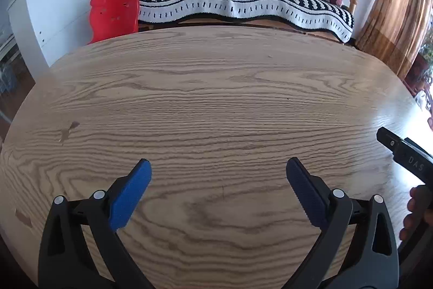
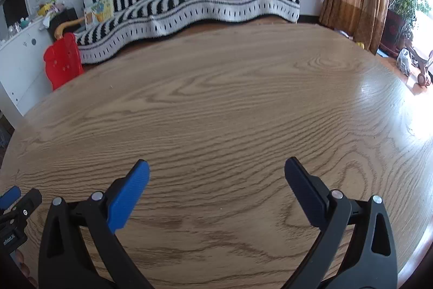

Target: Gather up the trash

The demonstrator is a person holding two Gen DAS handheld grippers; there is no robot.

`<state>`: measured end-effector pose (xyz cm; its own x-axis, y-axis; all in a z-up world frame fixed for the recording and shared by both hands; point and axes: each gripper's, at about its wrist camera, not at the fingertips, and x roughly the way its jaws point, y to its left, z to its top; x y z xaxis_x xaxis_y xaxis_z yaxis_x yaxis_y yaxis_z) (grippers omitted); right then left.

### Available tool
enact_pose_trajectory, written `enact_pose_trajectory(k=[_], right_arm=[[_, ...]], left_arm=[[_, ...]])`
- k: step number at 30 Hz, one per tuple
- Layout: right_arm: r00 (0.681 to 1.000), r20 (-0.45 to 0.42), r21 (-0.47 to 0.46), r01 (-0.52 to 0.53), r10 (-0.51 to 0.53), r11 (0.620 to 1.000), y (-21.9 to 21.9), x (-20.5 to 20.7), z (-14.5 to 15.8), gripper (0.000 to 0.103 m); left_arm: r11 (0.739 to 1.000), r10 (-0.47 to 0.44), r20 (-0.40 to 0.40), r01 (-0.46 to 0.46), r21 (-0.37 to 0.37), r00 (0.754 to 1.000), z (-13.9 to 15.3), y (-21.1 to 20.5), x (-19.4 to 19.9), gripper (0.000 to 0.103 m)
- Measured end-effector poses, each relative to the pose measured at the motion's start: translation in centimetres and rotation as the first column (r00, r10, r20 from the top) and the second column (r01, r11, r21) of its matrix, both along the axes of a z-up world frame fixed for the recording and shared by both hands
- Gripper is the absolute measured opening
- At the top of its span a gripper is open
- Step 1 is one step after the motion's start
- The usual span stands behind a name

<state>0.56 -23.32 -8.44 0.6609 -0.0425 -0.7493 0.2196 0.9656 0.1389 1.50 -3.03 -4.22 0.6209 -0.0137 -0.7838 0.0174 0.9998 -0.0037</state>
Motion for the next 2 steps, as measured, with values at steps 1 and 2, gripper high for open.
enact_pose_trajectory(k=[1,2], right_arm=[[1.0,-0.007,0.01,-0.018,0.018,1.0,-0.04,0.21,-0.11,0.097],[0.999,-0.009,0.015,-0.046,0.046,0.999,-0.01,0.45,-0.16,0.097]], left_arm=[[1.0,0.0,-0.008,0.0,0.004,1.0,-0.18,0.06,0.26,0.097],[1.0,0.002,-0.017,-0.002,0.007,1.0,-0.39,0.16,0.48,0.097]])
